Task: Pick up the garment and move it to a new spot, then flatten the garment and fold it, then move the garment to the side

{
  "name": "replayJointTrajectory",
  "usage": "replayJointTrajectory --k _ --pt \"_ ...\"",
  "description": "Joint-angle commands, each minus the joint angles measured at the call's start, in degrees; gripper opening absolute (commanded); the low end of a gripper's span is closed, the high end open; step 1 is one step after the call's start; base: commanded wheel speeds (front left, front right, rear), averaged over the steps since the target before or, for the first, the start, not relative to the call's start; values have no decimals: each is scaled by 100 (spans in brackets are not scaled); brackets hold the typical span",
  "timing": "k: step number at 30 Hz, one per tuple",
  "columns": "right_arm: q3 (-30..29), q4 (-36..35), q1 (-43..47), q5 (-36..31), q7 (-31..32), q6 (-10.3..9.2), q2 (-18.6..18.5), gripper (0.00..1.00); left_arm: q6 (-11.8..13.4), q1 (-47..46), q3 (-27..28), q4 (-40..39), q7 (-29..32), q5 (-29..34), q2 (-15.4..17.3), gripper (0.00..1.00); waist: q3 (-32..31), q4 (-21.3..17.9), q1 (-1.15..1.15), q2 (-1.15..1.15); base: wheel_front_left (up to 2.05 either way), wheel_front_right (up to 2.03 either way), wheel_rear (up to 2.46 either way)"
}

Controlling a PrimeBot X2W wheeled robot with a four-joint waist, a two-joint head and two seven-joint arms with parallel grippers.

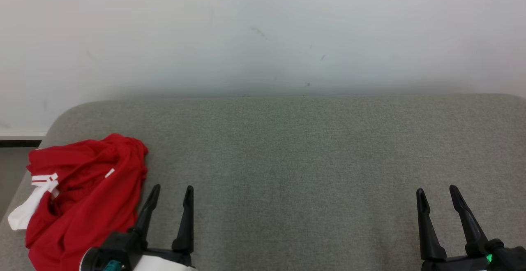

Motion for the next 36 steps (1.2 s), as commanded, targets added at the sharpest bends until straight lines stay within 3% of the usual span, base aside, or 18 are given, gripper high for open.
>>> replayJointTrajectory --k 1,24,36 --pt "-5 -25 35 38 -21 -10 -46 100 3 58 14 13 -6 23 39 100 2 -2 0 0 0 0 0" --pt "48 -25 23 143 -21 -10 -43 100 -16 -8 72 100 -6 -63 38 100 -4 91 0 0 0 0 0" --pt "299 -49 48 183 -20 -10 -38 100 78 -119 150 212 -5 -109 37 100 91 867 0 0 0 0 0"
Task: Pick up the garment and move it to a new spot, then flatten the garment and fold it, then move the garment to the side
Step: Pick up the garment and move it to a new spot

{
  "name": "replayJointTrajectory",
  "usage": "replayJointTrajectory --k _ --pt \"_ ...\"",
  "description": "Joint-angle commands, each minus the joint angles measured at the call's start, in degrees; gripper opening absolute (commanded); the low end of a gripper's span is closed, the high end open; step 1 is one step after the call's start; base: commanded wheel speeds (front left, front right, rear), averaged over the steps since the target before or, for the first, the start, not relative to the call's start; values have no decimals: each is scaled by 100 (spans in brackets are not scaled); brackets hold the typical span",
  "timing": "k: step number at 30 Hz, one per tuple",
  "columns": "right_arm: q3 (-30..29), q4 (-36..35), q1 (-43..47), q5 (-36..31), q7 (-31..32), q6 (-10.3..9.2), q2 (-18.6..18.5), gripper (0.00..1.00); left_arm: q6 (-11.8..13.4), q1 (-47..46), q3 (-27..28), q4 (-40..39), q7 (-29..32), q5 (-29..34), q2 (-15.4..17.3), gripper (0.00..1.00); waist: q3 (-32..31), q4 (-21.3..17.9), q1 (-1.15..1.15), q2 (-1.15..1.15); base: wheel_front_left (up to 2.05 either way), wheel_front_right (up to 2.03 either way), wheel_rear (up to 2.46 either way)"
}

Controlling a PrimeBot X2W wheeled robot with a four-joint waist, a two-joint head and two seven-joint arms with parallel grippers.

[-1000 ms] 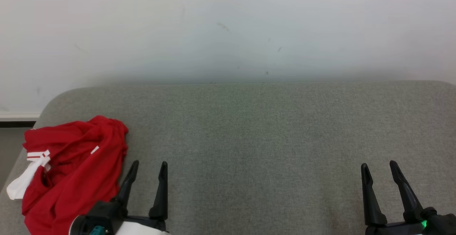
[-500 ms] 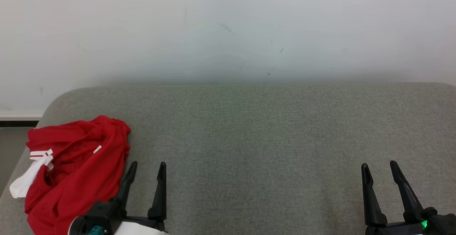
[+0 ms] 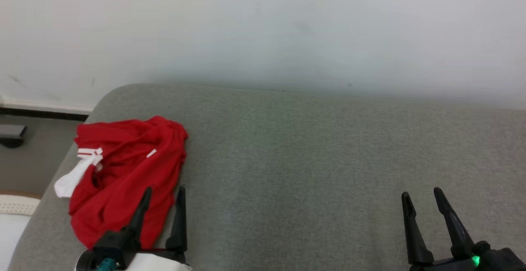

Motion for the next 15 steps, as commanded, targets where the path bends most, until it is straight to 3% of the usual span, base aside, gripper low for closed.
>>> replayJointTrajectory --k 1,15 --pt "34 -10 29 18 -19 -10 -30 100 7 -66 -4 8 -4 -35 30 100 32 298 0 0 0 0 0" --pt "340 81 -46 87 -18 -10 -28 100 38 -14 -9 71 -4 -151 30 100 -3 1447 0 0 0 0 0"
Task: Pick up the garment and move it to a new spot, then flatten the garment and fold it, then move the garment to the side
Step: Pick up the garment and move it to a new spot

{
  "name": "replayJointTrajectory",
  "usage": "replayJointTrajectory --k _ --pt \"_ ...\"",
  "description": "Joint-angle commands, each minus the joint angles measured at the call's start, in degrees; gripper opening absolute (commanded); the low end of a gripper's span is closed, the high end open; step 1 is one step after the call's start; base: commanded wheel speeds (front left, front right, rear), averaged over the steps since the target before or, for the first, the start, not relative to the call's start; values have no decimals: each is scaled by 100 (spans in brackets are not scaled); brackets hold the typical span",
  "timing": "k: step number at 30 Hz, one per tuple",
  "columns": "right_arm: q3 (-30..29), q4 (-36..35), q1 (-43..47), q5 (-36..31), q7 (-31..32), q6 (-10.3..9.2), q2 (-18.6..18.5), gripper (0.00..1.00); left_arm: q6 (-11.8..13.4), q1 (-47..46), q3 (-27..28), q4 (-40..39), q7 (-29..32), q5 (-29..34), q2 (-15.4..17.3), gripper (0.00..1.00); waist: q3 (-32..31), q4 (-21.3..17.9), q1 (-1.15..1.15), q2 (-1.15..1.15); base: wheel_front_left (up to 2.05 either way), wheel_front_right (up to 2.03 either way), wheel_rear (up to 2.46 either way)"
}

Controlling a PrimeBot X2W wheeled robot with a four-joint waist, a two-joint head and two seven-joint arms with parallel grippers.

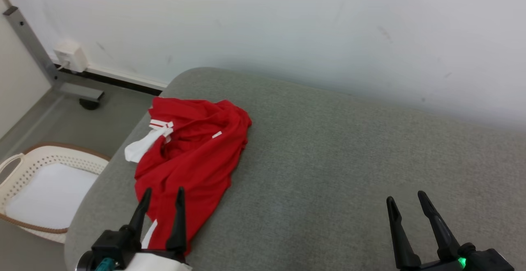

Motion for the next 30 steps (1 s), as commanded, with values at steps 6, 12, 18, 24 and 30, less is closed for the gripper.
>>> replayJointTrajectory --k 6,12,18,24,30 --pt "13 69 -62 31 -18 -10 -27 100 2 60 48 68 -4 -73 30 100 -37 489 0 0 0 0 0" --pt "50 85 -94 34 -18 -10 -27 100 -10 19 100 99 -4 -90 30 100 -21 554 0 0 0 0 0" --pt "101 85 -114 49 -17 -10 -26 100 -28 -46 207 103 -4 -95 30 100 7 489 0 0 0 0 0" --pt "117 87 -177 10 -17 -10 -26 100 -181 -305 380 210 -4 -17 102 100 70 399 0 0 0 0 0" --pt "170 94 -310 -40 -17 -10 -27 100 -354 -941 531 779 216 -310 458 100 216 172 0 0 0 0 0"
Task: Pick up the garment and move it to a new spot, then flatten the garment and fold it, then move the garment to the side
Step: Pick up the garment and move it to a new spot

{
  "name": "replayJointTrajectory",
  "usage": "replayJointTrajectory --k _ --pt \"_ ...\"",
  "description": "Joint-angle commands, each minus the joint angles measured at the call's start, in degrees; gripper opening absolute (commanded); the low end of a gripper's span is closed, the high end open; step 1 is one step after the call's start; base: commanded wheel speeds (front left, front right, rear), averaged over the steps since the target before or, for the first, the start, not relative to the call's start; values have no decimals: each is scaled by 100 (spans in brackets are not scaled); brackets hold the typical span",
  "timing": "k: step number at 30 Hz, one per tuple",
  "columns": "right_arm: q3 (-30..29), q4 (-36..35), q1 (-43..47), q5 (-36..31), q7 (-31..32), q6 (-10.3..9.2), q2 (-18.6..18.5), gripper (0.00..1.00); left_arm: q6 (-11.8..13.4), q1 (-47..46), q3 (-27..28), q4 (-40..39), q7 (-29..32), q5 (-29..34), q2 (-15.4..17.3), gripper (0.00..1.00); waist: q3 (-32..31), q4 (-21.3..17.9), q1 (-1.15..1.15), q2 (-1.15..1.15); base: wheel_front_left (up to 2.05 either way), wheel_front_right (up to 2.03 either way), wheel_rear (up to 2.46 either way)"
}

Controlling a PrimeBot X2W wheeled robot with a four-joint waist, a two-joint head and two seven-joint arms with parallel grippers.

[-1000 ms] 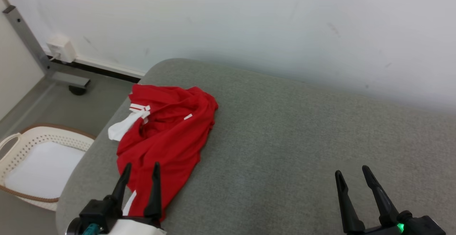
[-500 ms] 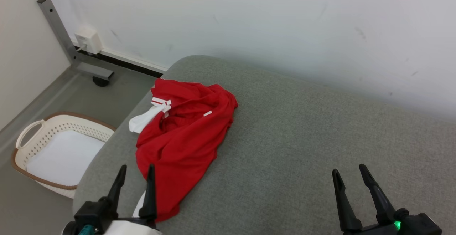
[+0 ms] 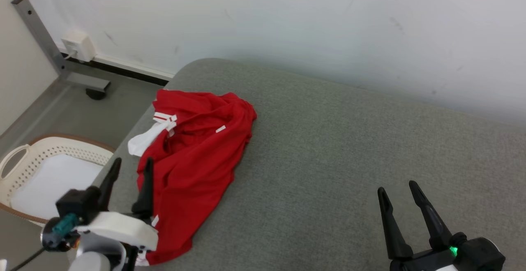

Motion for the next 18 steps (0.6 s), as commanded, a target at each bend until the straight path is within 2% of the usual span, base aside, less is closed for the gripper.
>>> replayJointTrajectory --k 1,7,10,15,18 --pt "6 11 -88 -31 -17 -10 -28 100 -29 -184 32 126 150 -82 142 100 88 -127 0 0 0 0 0" --pt "18 35 -228 -41 -18 -10 -27 100 -138 -834 184 585 858 -618 497 100 298 -486 0 0 0 0 0" --pt "25 53 -303 -68 -18 -10 -28 100 -162 -1046 216 954 1417 -965 678 100 420 -698 0 0 0 0 0" --pt "19 43 -435 -71 -17 -10 -28 100 -182 -1235 199 1468 2335 -1376 995 100 617 -1067 0 0 0 0 0" --pt "9 40 -474 -71 -17 -10 -28 100 -192 -1299 152 1656 2642 -1605 1073 100 715 -1249 0 0 0 0 0"
